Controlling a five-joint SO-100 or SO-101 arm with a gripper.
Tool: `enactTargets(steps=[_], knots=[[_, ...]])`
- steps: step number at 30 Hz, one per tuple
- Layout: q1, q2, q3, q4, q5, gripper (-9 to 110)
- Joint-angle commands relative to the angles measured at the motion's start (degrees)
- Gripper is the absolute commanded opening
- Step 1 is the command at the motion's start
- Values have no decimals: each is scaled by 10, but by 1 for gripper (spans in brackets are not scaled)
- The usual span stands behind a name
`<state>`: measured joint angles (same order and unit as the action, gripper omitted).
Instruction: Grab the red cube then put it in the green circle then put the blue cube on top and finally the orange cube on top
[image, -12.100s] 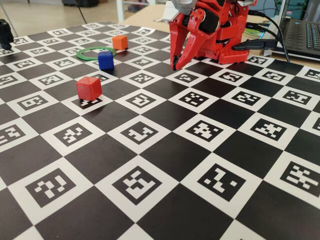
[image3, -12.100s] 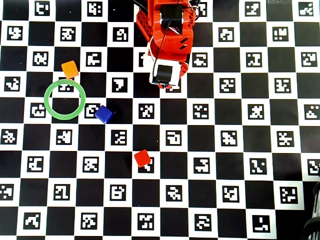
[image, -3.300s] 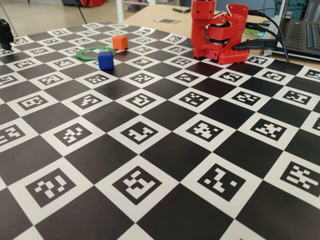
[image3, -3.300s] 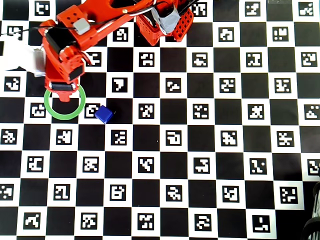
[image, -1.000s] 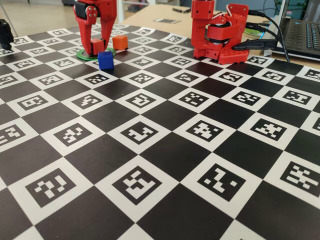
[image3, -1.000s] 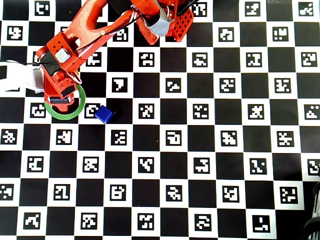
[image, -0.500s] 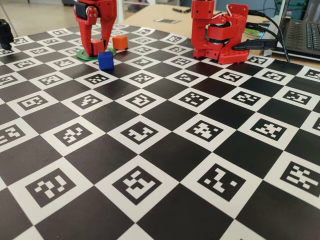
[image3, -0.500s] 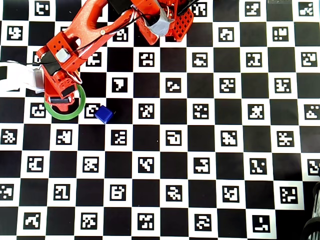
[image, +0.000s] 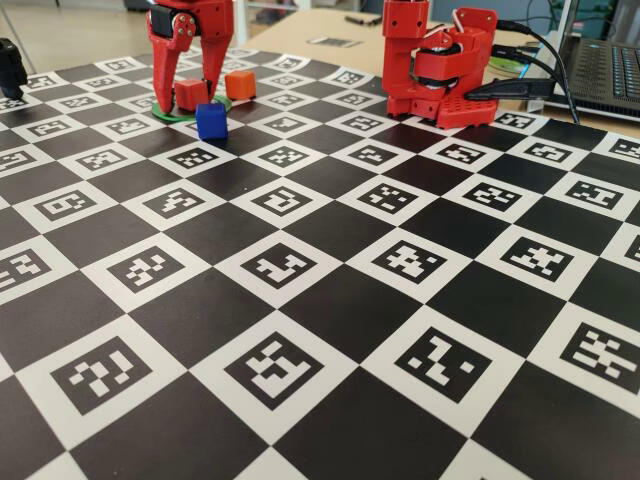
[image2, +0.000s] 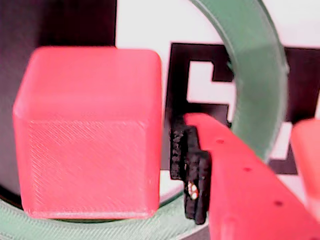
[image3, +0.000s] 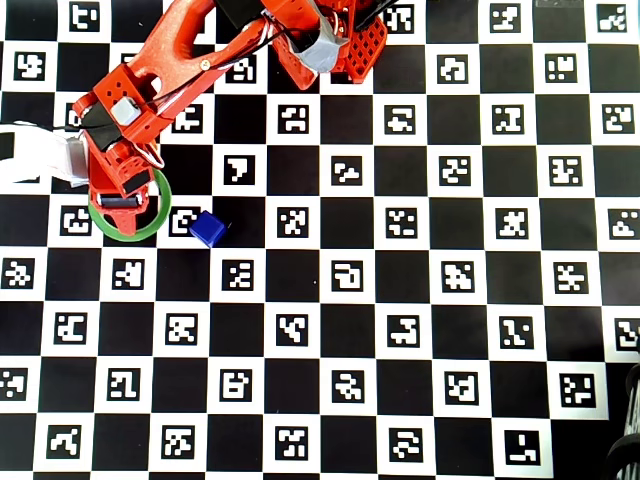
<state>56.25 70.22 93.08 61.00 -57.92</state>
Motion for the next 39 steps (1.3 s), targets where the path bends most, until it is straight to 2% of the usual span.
enactTargets(steps=[1, 20, 28, 39], knots=[[3, 35, -65, 26, 6, 32], [18, 114, -280, 283, 30, 35], [19, 203, -236, 329, 41, 45], [-2, 286, -127, 310, 51, 45]])
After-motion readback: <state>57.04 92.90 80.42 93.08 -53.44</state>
